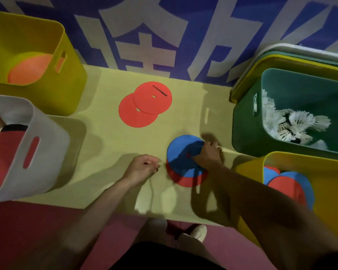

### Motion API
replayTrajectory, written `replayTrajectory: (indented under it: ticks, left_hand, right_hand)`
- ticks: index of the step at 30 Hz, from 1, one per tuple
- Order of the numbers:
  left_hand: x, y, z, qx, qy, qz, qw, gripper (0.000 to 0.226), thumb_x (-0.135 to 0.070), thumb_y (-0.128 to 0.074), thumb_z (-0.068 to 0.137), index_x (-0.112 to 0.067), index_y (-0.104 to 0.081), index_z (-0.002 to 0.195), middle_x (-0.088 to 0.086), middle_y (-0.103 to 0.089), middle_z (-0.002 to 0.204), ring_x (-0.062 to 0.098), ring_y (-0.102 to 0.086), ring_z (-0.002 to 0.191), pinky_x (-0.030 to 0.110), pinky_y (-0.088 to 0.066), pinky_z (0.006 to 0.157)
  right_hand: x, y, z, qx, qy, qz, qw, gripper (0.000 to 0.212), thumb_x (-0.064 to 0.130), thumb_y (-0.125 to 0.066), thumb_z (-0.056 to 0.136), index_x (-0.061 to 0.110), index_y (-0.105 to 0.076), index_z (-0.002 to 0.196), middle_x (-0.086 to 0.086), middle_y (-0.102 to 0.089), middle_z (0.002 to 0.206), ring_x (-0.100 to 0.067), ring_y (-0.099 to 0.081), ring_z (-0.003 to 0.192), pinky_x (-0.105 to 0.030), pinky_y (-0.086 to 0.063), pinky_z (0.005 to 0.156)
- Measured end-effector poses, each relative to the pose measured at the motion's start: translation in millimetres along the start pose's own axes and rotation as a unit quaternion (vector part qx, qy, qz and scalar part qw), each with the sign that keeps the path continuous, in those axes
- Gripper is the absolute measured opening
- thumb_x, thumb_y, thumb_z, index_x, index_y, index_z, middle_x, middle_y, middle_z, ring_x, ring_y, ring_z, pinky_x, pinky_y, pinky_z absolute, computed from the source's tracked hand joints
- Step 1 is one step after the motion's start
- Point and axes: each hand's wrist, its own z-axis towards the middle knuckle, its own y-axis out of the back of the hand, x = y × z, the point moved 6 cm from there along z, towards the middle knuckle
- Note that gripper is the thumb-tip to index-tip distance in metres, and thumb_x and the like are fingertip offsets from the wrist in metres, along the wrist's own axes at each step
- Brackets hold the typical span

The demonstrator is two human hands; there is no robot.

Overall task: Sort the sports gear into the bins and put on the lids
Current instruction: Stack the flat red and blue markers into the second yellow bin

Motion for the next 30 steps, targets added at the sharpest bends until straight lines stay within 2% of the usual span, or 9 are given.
replayTrajectory:
  ticks: [6,9,13,15,18,20,23,27,30]
  left_hand:
    - [19.1,-6.7,16.2,0.036,0.01,0.029,0.999,0.024,0.001,-0.055,0.087,-0.019,-0.069,0.088,0.001,-0.07,0.089,0.016,-0.064,0.086,0.023,-0.05,0.074]
    - [23.8,-10.8,21.8,-0.015,0.01,0.068,0.998,0.019,-0.005,-0.057,0.085,-0.02,-0.067,0.09,-0.003,-0.068,0.093,0.016,-0.064,0.091,0.027,-0.05,0.082]
    - [16.5,-34.3,30.9,-0.075,-0.012,0.123,0.99,0.015,-0.01,-0.052,0.079,-0.022,-0.06,0.082,0.004,-0.067,0.094,0.026,-0.062,0.097,0.033,-0.048,0.086]
    - [8.5,-48.0,37.1,-0.101,-0.021,0.195,0.975,0.019,-0.014,-0.054,0.079,-0.018,-0.062,0.096,0.012,-0.063,0.109,0.033,-0.055,0.11,0.039,-0.043,0.092]
    - [4.2,-64.4,42.9,-0.138,0.015,0.25,0.958,0.051,-0.027,-0.068,0.082,-0.008,-0.049,0.125,0.016,-0.047,0.128,0.035,-0.041,0.123,0.042,-0.037,0.097]
    - [5.9,-73.4,44.5,-0.168,0.03,0.262,0.95,0.055,-0.027,-0.07,0.081,-0.008,-0.044,0.126,0.016,-0.044,0.13,0.035,-0.039,0.123,0.044,-0.036,0.097]
    - [4.7,-78.0,49.0,-0.222,0.061,0.241,0.943,0.041,-0.015,-0.063,0.087,-0.01,-0.043,0.123,0.017,-0.044,0.131,0.033,-0.041,0.123,0.044,-0.034,0.098]
    - [-0.1,-78.8,52.0,-0.175,0.049,0.234,0.955,0.052,-0.012,-0.069,0.077,-0.01,-0.046,0.124,0.017,-0.045,0.129,0.036,-0.041,0.124,0.044,-0.035,0.1]
    - [-5.7,-76.6,44.4,-0.148,-0.02,0.179,0.972,0.037,-0.006,-0.061,0.078,-0.008,-0.057,0.114,0.017,-0.044,0.121,0.032,-0.047,0.114,0.035,-0.039,0.098]
  right_hand:
    - [4.6,-2.7,-0.1,-0.054,-0.045,0.049,0.996,0.082,0.033,-0.073,0.08,-0.006,-0.027,0.136,-0.023,-0.033,0.137,-0.039,-0.034,0.128,-0.046,-0.031,0.11]
    - [6.7,12.0,-1.0,-0.086,-0.052,0.11,0.989,0.056,0.006,-0.061,0.086,-0.001,-0.031,0.133,-0.02,-0.046,0.131,-0.036,-0.046,0.122,-0.042,-0.041,0.099]
    - [14.6,44.6,-6.4,-0.117,-0.01,0.146,0.982,0.039,0.0,-0.055,0.084,0.004,-0.041,0.12,-0.018,-0.058,0.116,-0.036,-0.057,0.107,-0.041,-0.045,0.082]
    - [15.0,63.6,-11.3,-0.139,0.012,0.156,0.978,0.034,0.0,-0.054,0.082,0.003,-0.044,0.114,-0.019,-0.059,0.112,-0.037,-0.057,0.104,-0.04,-0.042,0.076]
    - [9.2,81.9,-19.8,-0.159,0.031,0.153,0.975,0.028,0.001,-0.05,0.084,0.005,-0.045,0.111,-0.017,-0.059,0.108,-0.036,-0.057,0.099,-0.036,-0.037,0.068]
    - [6.9,87.5,-24.6,-0.161,0.037,0.161,0.973,0.024,0.002,-0.048,0.086,0.007,-0.045,0.109,-0.013,-0.057,0.099,-0.036,-0.057,0.093,-0.038,-0.038,0.066]
    - [1.7,95.1,-30.6,-0.169,0.04,0.169,0.97,0.021,0.006,-0.048,0.087,0.012,-0.045,0.107,-0.009,-0.054,0.092,-0.03,-0.053,0.083,-0.037,-0.039,0.066]
    - [-1.7,106.4,-41.5,-0.181,0.062,0.183,0.964,0.022,0.009,-0.05,0.09,0.012,-0.047,0.112,-0.014,-0.061,0.097,-0.032,-0.057,0.084,-0.04,-0.043,0.065]
    - [-1.8,114.1,-49.4,-0.184,0.105,0.2,0.957,0.026,0.008,-0.052,0.09,0.011,-0.05,0.116,-0.015,-0.064,0.097,-0.033,-0.06,0.086,-0.042,-0.049,0.068]
